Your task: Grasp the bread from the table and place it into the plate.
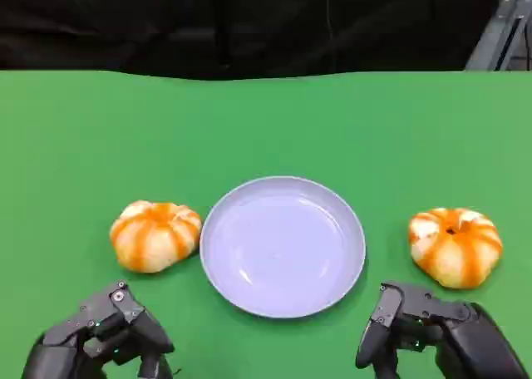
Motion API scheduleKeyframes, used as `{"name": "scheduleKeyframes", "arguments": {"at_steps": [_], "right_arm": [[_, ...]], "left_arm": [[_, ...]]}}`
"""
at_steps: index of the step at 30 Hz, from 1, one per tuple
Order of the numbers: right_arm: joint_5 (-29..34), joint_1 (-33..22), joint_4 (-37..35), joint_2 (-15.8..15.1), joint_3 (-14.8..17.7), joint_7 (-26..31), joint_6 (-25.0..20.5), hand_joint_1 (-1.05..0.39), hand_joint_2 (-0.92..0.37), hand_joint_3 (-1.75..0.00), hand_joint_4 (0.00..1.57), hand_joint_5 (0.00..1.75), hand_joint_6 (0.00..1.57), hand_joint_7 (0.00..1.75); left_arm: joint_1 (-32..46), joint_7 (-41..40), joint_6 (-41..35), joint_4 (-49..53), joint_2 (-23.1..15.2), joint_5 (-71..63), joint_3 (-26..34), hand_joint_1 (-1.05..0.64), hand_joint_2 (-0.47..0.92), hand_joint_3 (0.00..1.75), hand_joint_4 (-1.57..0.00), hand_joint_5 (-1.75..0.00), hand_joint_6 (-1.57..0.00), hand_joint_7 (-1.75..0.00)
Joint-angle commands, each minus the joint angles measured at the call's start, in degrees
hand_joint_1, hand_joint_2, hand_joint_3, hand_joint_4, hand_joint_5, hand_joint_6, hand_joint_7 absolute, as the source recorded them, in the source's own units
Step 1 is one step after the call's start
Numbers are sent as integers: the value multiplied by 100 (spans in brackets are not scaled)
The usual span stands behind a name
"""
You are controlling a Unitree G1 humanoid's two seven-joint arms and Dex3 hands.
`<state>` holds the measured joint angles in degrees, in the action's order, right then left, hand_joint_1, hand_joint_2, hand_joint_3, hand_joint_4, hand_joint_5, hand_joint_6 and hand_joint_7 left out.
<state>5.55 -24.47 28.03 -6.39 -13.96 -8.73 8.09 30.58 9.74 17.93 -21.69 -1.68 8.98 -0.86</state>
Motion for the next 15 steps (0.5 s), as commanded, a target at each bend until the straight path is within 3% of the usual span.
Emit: {"name": "scheduleKeyframes", "arguments": {"at_steps": [1,15], "right_arm": [[-32,-29,50,-30,46,22,-38,12,-31,-147,90,165,77,145],[22,-40,119,-22,23,47,-129,13,-31,-148,90,165,77,146]], "left_arm": [[27,13,15,-24,-53,-13,25,-3,42,133,-80,-166,-76,-151],[1,38,16,1,-54,54,38,-2,42,134,-80,-166,-75,-150]]}}
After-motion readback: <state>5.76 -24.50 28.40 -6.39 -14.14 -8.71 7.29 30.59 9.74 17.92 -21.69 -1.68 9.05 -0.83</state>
